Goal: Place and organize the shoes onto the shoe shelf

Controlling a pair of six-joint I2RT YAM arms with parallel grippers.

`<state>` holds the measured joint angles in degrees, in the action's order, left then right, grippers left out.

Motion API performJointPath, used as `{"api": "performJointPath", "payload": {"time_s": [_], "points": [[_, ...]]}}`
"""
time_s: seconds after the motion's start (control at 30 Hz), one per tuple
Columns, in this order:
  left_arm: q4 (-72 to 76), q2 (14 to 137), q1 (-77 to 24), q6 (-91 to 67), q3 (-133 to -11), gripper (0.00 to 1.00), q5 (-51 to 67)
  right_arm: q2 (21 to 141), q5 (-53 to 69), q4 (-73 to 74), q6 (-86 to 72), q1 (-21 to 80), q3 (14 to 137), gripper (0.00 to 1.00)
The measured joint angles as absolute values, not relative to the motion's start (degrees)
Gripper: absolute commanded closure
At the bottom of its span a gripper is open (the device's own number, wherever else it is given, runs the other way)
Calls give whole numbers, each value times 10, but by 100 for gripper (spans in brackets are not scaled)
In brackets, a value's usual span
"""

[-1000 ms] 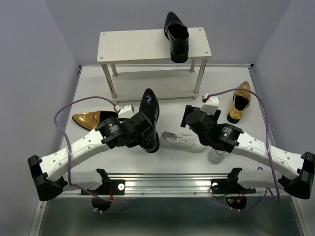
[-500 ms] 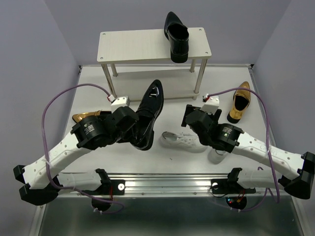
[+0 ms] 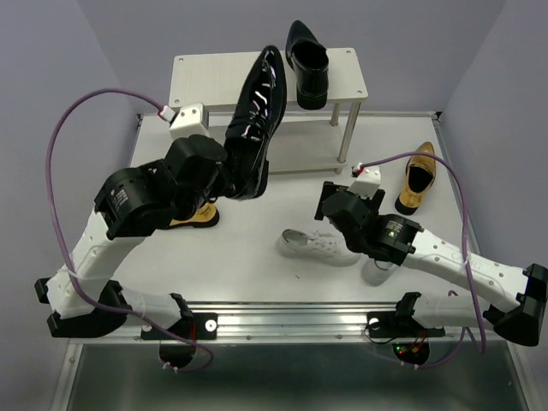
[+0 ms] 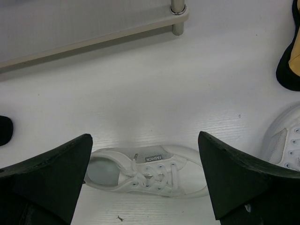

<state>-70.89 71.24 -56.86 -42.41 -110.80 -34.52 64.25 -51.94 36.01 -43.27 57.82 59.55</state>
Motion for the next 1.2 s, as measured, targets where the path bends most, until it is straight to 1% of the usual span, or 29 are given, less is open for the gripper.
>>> {"api": "performJointPath", "payload": {"time_s": [0.1,0.23,0.33,0.47,0.7,0.97,1.2], "points": [[-696,773,-531,-386,-1220,100,-364,645,-519,361,-432,578,599,0],[-649,825,-456,-347,-1295,100,-363,646,-519,360,-432,578,603,0],[-611,845,-389,-324,-1299,100,-348,646,-519,361,-433,578,603,0],[-583,870,-337,-305,-1299,100,-331,646,-519,361,-433,578,603,0],[-500,915,-313,-279,-1300,100,-281,646,-518,370,-435,578,603,0],[-459,1011,-271,-272,-1368,100,-204,651,-514,379,-443,578,612,0],[-463,1019,-256,-302,-1353,100,-182,651,-514,386,-450,578,612,0]]}}
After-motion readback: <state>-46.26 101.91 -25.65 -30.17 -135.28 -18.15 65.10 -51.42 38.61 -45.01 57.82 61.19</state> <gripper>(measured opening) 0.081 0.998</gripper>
